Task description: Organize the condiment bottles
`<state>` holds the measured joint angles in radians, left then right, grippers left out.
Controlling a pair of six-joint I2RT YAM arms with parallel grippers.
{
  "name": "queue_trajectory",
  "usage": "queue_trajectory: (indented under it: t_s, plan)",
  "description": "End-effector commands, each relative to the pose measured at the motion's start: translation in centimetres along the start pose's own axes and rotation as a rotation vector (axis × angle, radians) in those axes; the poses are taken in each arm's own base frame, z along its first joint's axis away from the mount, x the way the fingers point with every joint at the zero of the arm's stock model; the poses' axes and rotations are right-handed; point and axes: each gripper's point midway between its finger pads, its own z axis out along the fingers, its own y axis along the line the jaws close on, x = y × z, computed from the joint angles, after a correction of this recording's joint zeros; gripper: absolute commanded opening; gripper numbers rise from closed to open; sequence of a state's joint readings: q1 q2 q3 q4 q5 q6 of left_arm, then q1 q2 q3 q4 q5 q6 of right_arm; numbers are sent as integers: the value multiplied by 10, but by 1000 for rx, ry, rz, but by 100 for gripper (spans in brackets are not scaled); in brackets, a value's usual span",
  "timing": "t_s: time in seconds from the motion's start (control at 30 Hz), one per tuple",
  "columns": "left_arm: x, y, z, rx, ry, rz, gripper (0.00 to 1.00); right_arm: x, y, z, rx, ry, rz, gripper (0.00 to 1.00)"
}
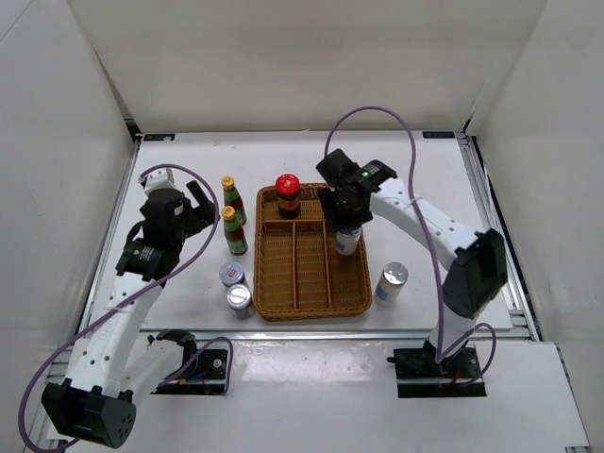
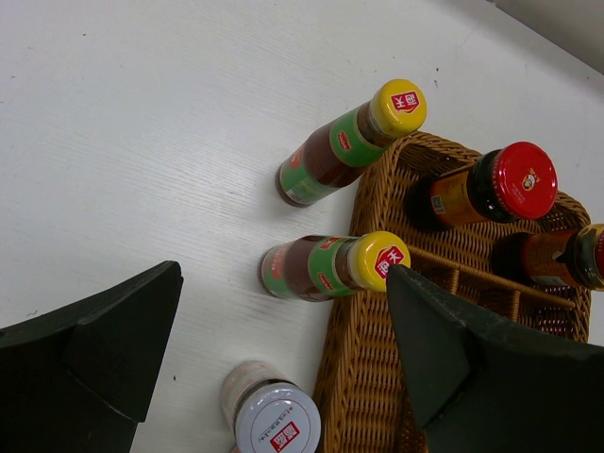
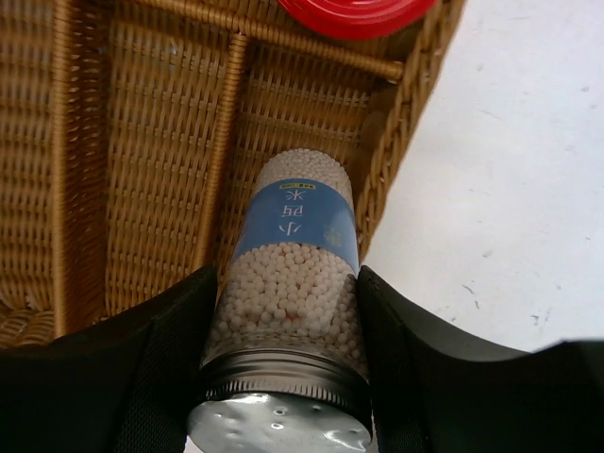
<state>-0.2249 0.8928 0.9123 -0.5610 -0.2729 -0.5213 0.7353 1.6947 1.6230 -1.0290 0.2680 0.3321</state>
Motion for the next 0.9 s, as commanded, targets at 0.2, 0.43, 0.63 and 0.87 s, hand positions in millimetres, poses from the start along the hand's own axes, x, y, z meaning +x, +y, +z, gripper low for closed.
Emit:
queue_trajectory:
  t_s: [0.2, 0.43, 0.63, 0.87]
  plan:
    - [-5, -2, -5, 11, -22, -7, 100, -3, 20, 31, -105, 72, 27, 42]
    - [-5, -2, -5, 11, -22, -7, 100, -6, 7, 20, -125, 49, 69, 88]
    - [-7, -2, -7, 15, -29, -9, 100, -21, -27, -38, -6, -77, 102, 100]
    - [-7, -2, -7, 15, -29, -9, 100, 12, -97, -80, 96, -168, 400, 100]
